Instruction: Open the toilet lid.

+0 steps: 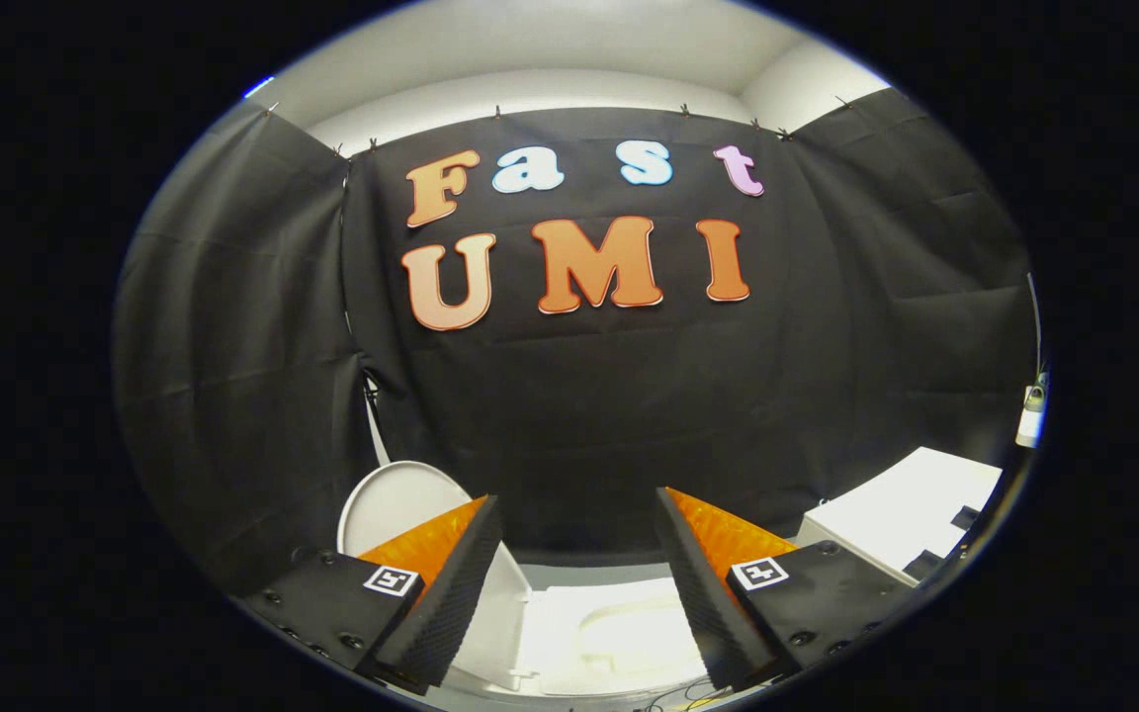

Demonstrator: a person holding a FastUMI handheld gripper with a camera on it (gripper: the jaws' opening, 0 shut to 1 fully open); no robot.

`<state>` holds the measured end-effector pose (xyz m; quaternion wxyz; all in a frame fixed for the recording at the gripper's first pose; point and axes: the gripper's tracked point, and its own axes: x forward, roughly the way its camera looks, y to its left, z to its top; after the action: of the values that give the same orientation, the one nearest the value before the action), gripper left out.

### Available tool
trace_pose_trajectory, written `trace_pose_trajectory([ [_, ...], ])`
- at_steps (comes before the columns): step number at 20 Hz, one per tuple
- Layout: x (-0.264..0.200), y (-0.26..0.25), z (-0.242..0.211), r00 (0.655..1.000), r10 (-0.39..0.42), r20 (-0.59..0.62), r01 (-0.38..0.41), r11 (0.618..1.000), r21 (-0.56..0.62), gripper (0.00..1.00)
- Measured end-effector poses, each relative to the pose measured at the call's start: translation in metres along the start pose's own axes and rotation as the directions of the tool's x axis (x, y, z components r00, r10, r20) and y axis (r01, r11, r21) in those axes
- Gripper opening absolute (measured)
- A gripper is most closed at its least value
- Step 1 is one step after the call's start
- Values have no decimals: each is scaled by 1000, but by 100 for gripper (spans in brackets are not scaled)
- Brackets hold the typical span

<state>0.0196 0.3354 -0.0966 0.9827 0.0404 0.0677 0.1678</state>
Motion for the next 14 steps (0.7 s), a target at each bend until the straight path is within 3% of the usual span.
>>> trace_pose_trajectory([
  [9,-18,-138,29,997,-75,31,75,997,-12,99],
  [14,-22,-183,40,993,-109,50,110,994,-18,98],
])
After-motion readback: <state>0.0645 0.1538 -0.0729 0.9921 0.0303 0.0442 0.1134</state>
